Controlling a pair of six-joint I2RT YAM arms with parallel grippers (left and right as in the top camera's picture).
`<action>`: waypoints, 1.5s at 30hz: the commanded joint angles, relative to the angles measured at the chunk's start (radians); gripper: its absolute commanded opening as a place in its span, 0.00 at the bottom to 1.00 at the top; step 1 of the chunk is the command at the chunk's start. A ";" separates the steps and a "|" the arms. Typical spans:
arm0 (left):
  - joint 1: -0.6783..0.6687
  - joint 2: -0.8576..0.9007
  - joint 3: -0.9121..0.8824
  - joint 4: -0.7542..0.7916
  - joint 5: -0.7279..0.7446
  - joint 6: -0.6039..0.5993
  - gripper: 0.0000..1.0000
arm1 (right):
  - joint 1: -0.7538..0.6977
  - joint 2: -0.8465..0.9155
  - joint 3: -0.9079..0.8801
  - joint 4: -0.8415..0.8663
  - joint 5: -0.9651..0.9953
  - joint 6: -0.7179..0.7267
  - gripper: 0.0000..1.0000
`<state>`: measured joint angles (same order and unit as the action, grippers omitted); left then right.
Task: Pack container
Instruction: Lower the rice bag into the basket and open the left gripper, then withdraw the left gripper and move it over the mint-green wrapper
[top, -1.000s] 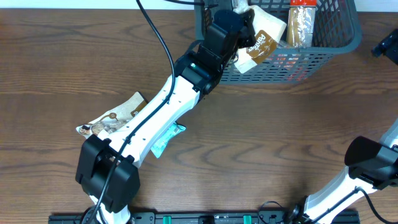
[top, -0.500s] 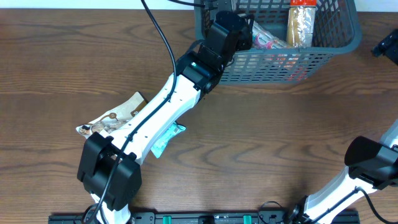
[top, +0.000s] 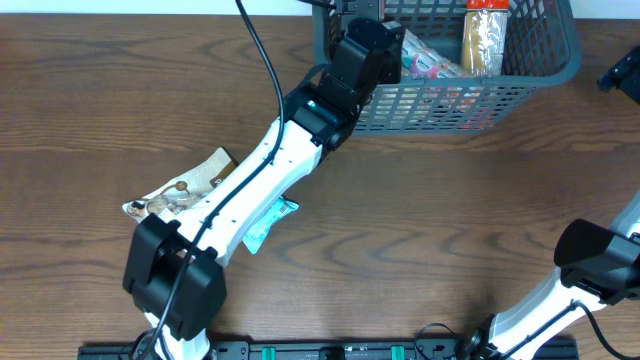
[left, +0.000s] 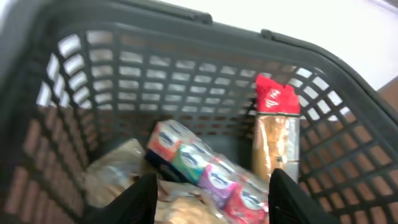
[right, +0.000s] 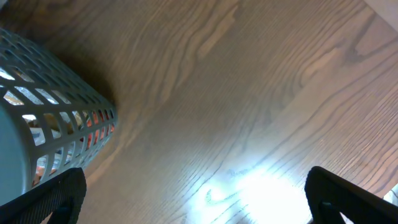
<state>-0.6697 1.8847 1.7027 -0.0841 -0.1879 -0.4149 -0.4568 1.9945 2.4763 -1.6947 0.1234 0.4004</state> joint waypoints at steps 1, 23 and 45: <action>0.002 -0.123 -0.001 -0.003 -0.093 0.109 0.46 | 0.000 0.000 -0.004 -0.003 -0.001 -0.016 0.99; 0.007 -0.567 -0.001 -0.829 -0.180 0.153 0.98 | -0.002 0.000 -0.005 -0.003 -0.001 -0.035 0.99; 0.012 -0.531 -0.372 -1.223 -0.098 0.055 0.99 | 0.000 0.000 -0.005 -0.003 -0.024 -0.039 0.99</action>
<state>-0.6674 1.3243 1.4090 -1.3251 -0.3038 -0.3408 -0.4568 1.9945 2.4737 -1.6951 0.1043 0.3775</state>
